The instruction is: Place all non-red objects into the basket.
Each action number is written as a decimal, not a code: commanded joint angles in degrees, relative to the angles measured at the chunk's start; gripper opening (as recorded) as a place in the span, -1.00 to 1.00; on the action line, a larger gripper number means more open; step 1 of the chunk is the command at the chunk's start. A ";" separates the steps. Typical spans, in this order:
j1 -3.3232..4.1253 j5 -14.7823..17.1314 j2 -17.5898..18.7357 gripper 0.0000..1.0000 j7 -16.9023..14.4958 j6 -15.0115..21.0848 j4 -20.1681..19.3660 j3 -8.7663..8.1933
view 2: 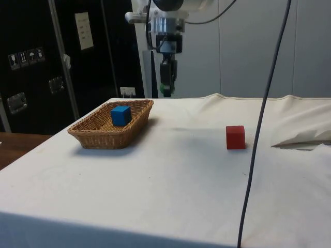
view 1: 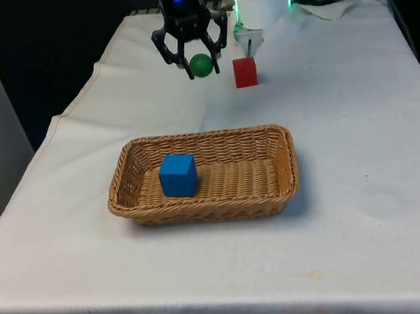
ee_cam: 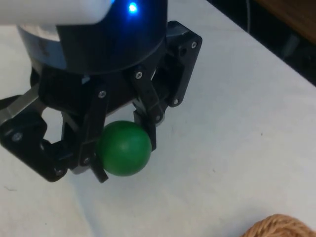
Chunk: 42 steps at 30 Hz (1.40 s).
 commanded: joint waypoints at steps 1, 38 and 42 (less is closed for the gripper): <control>0.34 -1.26 -0.34 -1.00 1.32 -0.29 0.06 -0.17; 0.63 -1.60 11.29 -1.00 10.20 -4.07 15.47 7.91; 0.40 -0.57 14.21 -1.00 9.91 -5.10 18.96 8.14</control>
